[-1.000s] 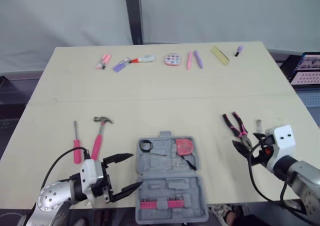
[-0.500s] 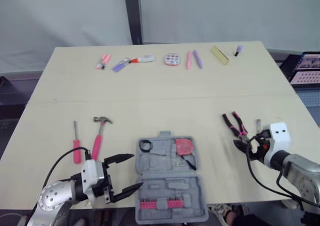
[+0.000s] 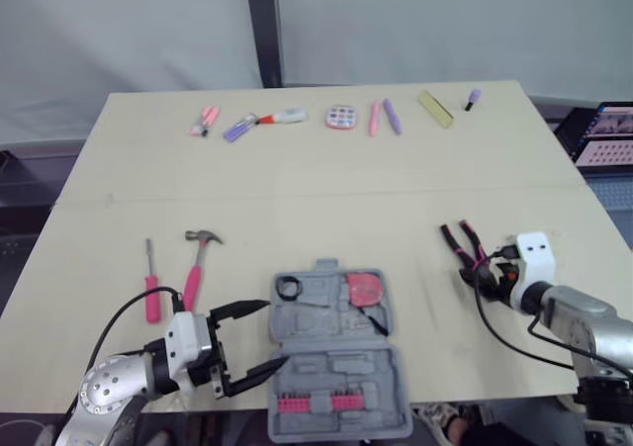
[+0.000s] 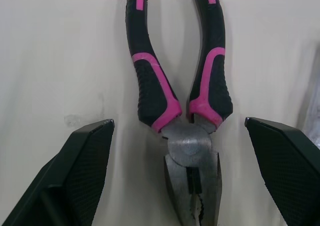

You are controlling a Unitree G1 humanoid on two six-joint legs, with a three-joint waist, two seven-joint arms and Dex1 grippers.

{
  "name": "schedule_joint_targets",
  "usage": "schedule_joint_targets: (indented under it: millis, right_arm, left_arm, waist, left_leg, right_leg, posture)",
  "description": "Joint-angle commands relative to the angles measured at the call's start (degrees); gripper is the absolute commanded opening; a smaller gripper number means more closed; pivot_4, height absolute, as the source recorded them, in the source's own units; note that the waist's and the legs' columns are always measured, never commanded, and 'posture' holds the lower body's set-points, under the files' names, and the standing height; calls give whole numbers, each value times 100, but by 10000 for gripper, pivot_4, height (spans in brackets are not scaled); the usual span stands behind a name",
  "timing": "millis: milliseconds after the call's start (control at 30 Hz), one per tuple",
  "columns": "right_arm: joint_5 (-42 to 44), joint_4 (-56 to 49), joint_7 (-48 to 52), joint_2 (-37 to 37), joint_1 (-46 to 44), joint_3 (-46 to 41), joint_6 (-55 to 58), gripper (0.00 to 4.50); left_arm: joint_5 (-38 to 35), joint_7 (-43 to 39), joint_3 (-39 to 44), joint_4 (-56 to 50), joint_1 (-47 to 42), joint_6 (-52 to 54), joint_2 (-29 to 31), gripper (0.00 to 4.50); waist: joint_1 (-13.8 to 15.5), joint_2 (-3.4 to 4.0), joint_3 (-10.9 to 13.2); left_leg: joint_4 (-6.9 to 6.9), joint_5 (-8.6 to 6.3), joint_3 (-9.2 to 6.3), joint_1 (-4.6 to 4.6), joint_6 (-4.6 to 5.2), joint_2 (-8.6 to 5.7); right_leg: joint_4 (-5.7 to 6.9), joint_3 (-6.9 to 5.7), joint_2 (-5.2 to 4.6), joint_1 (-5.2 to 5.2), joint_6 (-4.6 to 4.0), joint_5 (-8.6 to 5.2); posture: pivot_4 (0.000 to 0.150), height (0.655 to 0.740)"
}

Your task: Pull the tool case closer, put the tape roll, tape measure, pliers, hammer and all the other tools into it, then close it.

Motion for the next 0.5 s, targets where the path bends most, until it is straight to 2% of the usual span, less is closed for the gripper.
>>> schedule_joint_targets:
  millis: [33, 400, 500]
  right_arm:
    - [-55, 58, 137, -121, -7, -47, -145, 44327]
    - [-25, 110, 298, -226, 141, -21, -170, 44327]
    - [-20, 109, 312, -231, 158, -15, -164, 36196]
  left_arm:
    - [20, 96, 49, -308, 70, 43, 47, 45000]
    - [-10, 251, 32, -539, -4, 287, 74, 45000]
    - [-18, 276, 31, -582, -60, 357, 85, 45000]
  waist:
    - [1, 0, 0]
    - [1, 0, 0]
    - [3, 0, 0]
  left_leg:
    - [0, 0, 0, -1, 0, -1]
    - [1, 0, 1, 0, 0, 0]
    - [1, 0, 0, 0, 0, -1]
  right_leg:
    - [0, -1, -1, 0, 0, 0]
    - [-1, 0, 0, 0, 1, 0]
    - [-1, -1, 0, 0, 1, 0]
  posture:
    - [1500, 7400]
    - [1500, 7400]
    - [1500, 7400]
